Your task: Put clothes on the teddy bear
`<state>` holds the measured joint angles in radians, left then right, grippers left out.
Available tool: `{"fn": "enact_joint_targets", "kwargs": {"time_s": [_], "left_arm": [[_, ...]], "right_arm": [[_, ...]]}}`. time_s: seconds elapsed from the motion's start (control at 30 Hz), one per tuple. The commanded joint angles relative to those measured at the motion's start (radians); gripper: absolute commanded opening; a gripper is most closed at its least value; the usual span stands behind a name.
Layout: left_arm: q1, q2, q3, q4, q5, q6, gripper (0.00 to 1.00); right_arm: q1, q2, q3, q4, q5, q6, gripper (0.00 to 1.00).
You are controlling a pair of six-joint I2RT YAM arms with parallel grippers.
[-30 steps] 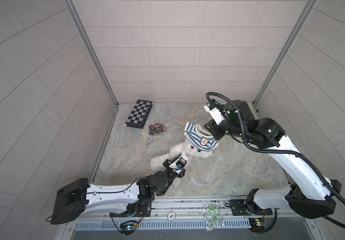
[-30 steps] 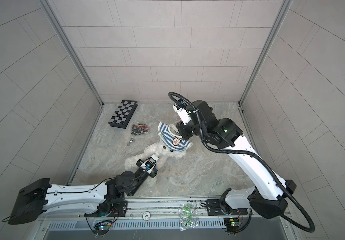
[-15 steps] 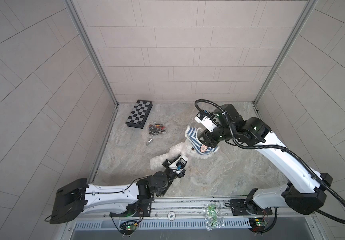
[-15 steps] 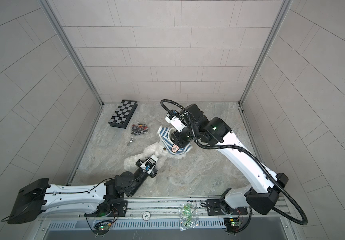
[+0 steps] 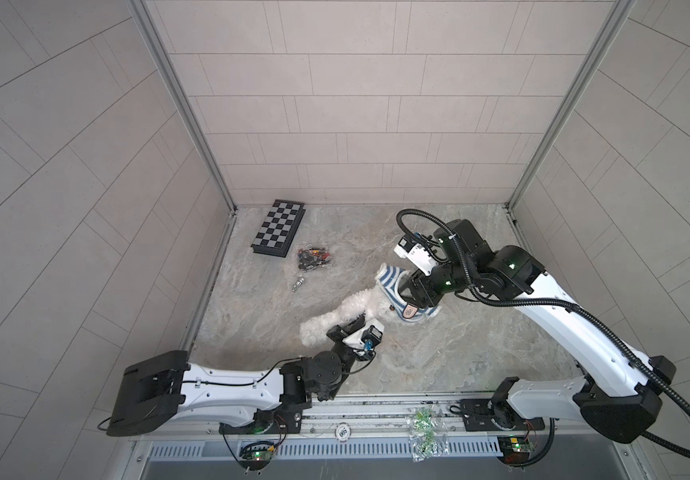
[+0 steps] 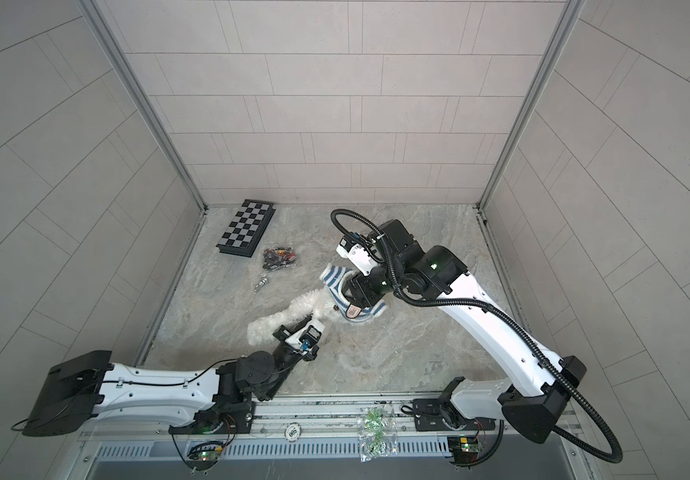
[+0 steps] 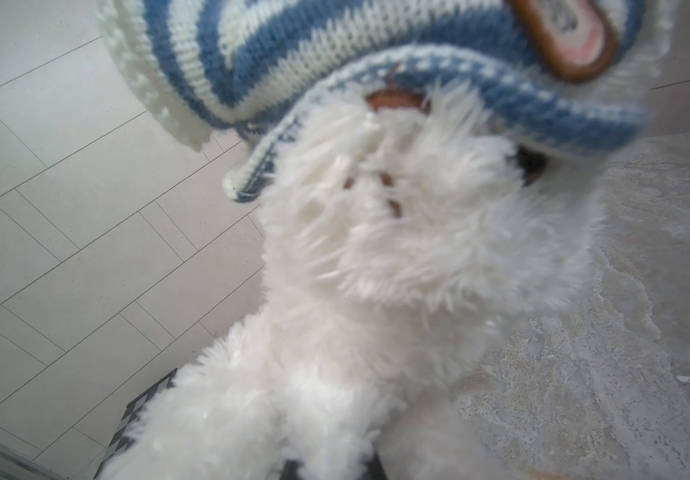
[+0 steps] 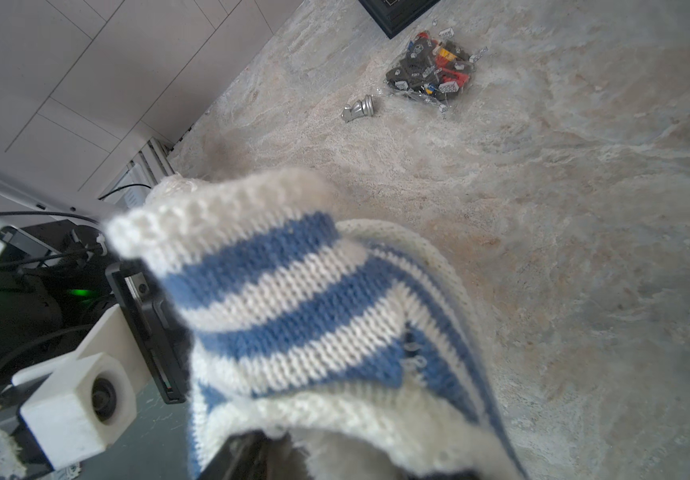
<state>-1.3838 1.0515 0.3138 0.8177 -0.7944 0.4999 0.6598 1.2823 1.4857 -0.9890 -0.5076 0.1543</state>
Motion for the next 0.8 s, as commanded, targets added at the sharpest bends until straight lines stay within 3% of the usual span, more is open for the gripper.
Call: {"fn": "enact_joint_targets", "kwargs": {"time_s": [0.0,0.1,0.27,0.43,0.77], "left_arm": [[-0.004,-0.013,0.046,0.089,-0.036,0.018,0.0],[-0.004,-0.02,0.041,0.084,-0.041,0.014,0.0],[-0.004,-0.016,0.041,0.089,-0.049,0.018,0.0],[-0.003,-0.013,0.04,0.09,-0.056,0.017,0.0],[-0.004,-0.001,0.054,0.069,-0.052,0.004,0.0]], "right_arm": [[-0.027,-0.027,-0.027,0.02,-0.066,0.024,0.48],[-0.067,-0.048,-0.055,0.039,-0.09,0.044,0.47],[-0.079,-0.075,-0.087,0.07,-0.115,0.073,0.62],[-0.084,-0.088,-0.115,0.097,-0.133,0.083,0.64],[-0.067,-0.07,-0.142,0.133,-0.222,0.084,0.4]]}}
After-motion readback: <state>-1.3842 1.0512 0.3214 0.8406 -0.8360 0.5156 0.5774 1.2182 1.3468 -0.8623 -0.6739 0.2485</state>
